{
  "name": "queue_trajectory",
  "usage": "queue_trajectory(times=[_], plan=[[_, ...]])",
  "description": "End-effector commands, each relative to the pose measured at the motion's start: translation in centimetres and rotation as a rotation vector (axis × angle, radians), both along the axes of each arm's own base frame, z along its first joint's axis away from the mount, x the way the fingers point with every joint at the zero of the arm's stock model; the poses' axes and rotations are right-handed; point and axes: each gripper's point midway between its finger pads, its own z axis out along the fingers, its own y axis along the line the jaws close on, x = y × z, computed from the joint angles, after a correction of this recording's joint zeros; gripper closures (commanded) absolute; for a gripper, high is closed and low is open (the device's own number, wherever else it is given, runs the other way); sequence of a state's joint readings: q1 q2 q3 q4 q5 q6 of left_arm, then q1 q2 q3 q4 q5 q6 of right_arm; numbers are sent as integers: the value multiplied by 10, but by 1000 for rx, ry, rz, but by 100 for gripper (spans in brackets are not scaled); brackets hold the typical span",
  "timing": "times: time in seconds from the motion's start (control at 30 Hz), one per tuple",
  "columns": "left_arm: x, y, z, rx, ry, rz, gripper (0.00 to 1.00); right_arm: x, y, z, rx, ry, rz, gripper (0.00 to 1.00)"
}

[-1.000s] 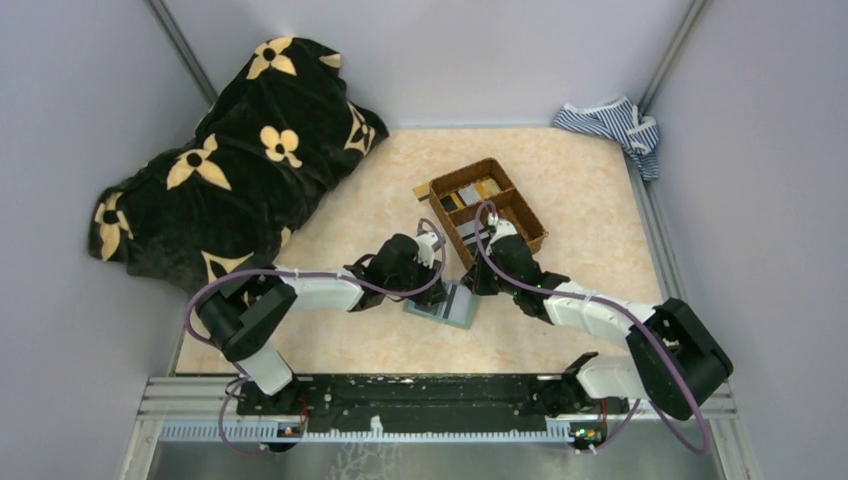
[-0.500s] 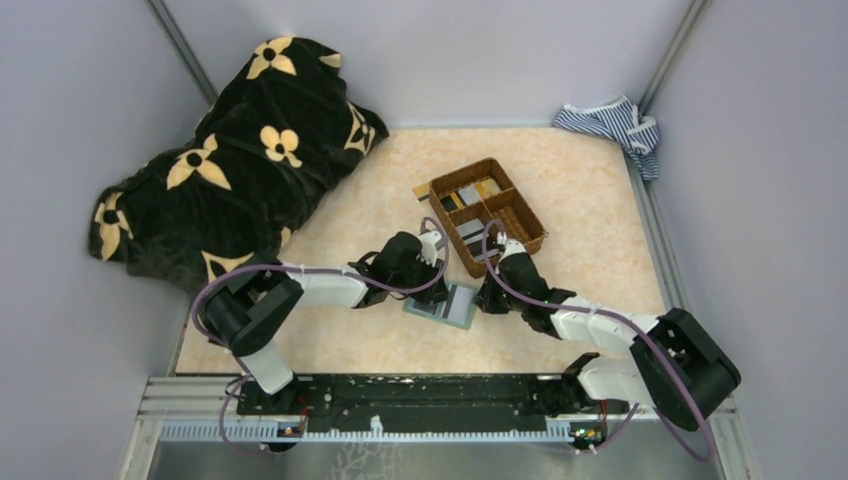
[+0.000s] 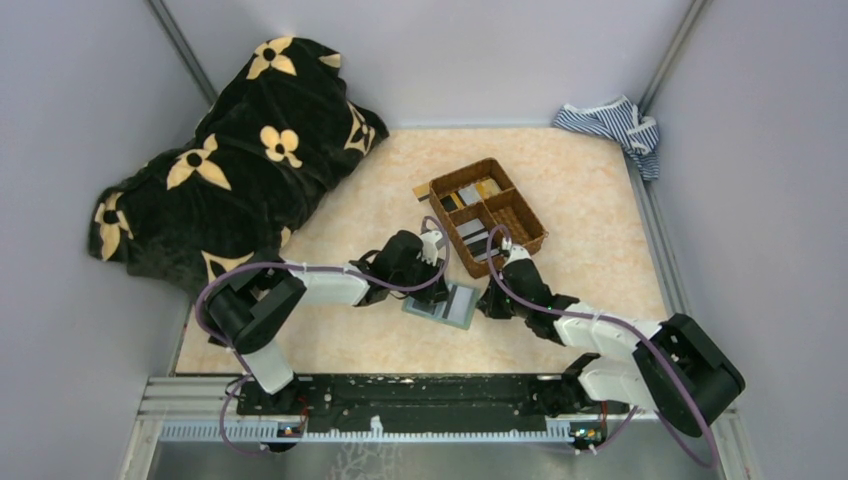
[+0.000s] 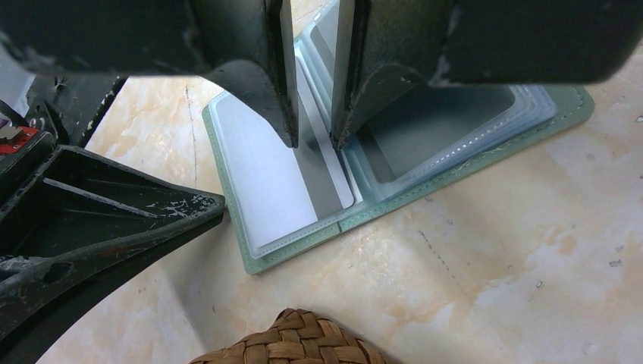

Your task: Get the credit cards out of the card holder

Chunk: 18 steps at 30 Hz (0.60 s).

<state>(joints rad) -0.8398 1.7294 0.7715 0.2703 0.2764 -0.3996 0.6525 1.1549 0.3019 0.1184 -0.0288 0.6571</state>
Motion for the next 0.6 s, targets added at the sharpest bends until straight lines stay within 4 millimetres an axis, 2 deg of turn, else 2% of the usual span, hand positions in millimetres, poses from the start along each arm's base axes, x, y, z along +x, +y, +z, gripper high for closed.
queue_trajectory(times=[0.0,0.3,0.47,0.57], plan=[[2,6,6,16,-3,8,71,4,7,2,26,-18,3,100],[1,5,10,-1,-5,6,71,6,10,9,27,-28,14,100],[3,5,22,-10,-29,6,71,15,16,44,58,-103,33,100],[2,3,27,-24,-31,1,71,20,18,58,55,-125,42,100]])
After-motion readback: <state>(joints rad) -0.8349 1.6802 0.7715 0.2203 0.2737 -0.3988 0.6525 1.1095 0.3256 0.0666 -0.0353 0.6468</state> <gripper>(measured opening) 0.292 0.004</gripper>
